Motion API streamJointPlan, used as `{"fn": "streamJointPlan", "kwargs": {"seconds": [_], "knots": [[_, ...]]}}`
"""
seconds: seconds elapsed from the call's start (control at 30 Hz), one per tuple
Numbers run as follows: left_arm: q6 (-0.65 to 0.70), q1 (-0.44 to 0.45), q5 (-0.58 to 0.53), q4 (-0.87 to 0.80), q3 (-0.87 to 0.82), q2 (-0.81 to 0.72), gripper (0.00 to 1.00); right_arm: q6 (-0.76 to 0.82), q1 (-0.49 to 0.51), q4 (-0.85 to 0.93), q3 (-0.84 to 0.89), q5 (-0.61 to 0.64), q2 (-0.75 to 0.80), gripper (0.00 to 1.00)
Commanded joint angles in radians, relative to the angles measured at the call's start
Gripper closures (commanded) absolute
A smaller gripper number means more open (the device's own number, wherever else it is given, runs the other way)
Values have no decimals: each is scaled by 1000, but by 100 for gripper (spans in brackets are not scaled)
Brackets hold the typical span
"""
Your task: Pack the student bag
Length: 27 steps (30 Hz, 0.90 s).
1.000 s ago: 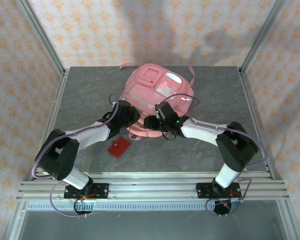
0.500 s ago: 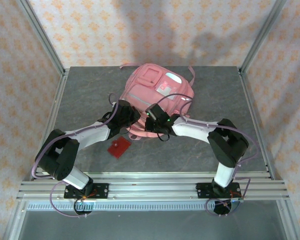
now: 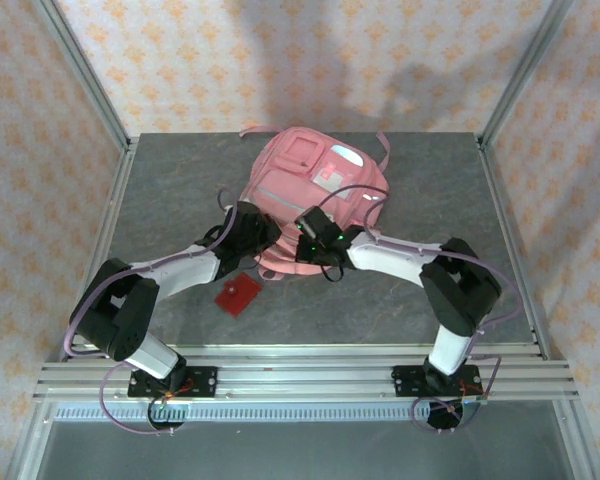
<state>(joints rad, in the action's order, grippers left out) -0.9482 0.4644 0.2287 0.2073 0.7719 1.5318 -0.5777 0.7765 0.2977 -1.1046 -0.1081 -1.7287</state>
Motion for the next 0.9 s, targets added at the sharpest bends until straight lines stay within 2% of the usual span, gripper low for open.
{"fn": "streamJointPlan", "kwargs": {"seconds": [0.0, 0.33, 0.63, 0.87], "knots": [[42, -40, -24, 32, -20, -47, 100, 45, -66, 104, 52, 105, 48, 100], [68, -54, -37, -5, -18, -64, 100, 111, -228, 78, 52, 245, 38, 100], [84, -56, -48, -37, -22, -73, 100, 178, -384, 77, -189, 377, -145, 100], [99, -59, -61, -61, -19, -72, 100, 178, -451, 86, -300, 337, -240, 100]]}}
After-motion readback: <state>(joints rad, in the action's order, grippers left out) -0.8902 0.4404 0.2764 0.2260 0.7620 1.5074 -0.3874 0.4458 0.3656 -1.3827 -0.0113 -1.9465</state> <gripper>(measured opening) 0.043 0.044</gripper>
